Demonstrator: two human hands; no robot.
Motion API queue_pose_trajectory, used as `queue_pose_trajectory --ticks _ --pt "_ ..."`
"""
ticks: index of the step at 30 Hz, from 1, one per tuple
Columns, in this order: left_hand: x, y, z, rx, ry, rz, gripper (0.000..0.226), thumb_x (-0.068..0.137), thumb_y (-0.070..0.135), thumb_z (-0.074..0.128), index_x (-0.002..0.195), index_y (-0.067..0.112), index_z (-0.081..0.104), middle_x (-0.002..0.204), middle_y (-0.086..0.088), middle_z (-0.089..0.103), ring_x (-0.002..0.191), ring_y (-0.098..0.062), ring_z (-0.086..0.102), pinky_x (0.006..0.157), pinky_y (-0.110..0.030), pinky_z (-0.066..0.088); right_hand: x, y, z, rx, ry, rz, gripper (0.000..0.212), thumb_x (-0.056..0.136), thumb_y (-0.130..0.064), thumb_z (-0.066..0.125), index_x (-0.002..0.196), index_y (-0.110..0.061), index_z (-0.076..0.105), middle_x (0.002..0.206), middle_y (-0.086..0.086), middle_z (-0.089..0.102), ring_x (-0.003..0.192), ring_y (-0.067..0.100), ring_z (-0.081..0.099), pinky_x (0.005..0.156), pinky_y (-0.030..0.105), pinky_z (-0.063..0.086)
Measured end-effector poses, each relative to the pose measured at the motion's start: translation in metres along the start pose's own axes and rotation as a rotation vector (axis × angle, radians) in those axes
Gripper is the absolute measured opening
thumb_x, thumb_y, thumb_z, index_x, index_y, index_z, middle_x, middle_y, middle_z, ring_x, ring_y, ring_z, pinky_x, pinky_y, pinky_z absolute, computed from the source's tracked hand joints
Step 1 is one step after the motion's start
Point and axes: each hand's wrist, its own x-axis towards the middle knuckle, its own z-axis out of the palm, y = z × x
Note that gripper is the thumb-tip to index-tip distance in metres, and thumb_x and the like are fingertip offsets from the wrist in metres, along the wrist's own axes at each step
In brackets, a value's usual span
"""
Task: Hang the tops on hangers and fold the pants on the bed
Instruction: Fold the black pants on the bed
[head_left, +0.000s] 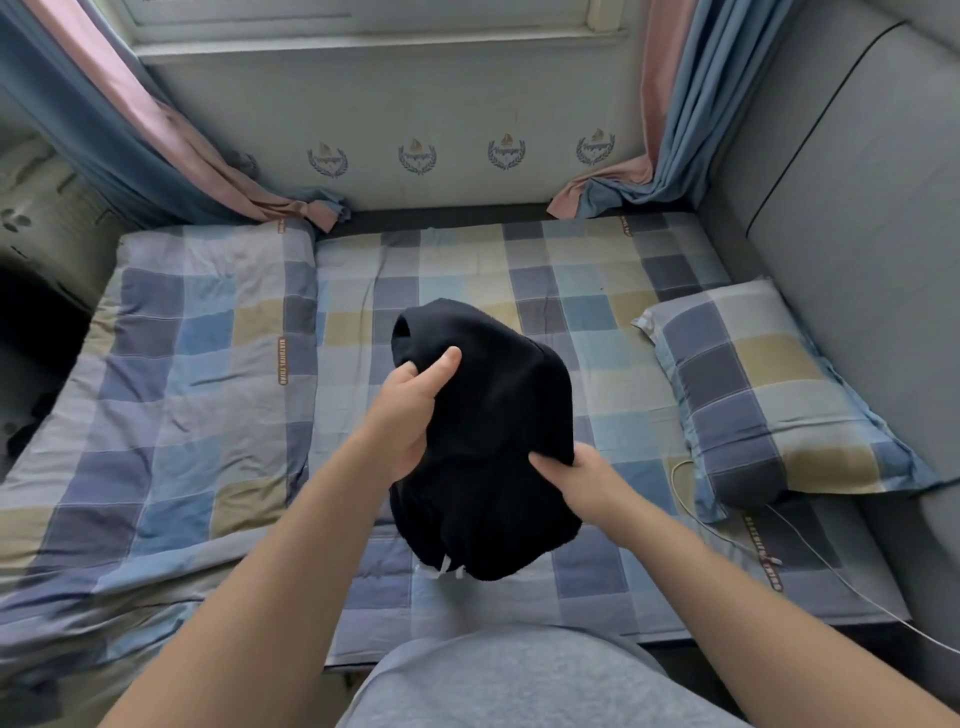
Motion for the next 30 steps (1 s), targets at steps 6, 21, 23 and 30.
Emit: queue_pose_trajectory --ticks 6,21,23,30 --pt "-0.001 -0.026 -0.019 0.489 -0.172 -0.074 0.071 0.078 0.061 0.075 0.138 0.03 0.052 0.13 0.015 0.06 0.117 -0.007 0.057 0.093 -0.028 0.044 0.005 -0.048 -0.005 0.289 0.122 -0.091 0.032 0.095 -0.041 0.065 0.112 -0.014 0.069 0.11 0.01 0.074 0.102 0.025 0.072 0.092 0.043 0.057" --pt "0.009 -0.074 0.011 0.364 0.022 0.081 0.023 0.105 0.036 0.048 0.098 0.036 0.069 0.1 0.013 0.076 0.095 -0.008 0.071 0.082 -0.027 0.054 0.004 -0.067 -0.032 0.528 -0.01 -0.239 0.049 0.092 -0.038 0.066 0.133 -0.014 0.058 0.13 0.008 0.067 0.119 0.023 0.065 0.099 0.038 0.051" --pt "0.01 -0.063 0.008 0.239 0.058 0.045 0.024 0.106 0.038 0.047 0.101 0.031 0.07 0.095 0.01 0.077 0.09 -0.009 0.073 0.073 -0.026 0.056 0.001 -0.054 -0.041 0.294 -0.057 -0.255 0.068 0.083 -0.049 0.071 0.143 -0.026 0.048 0.135 -0.004 0.063 0.125 0.015 0.06 0.104 0.034 0.047" --pt "0.011 -0.029 0.006 -0.033 0.125 -0.041 0.026 0.106 0.034 0.047 0.104 0.017 0.066 0.09 -0.002 0.079 0.084 -0.021 0.076 0.068 -0.034 0.059 -0.007 -0.004 -0.018 0.077 -0.203 -0.185 0.064 0.073 -0.04 0.085 0.129 -0.043 0.054 0.121 -0.012 0.069 0.116 0.008 0.064 0.091 0.025 0.054"
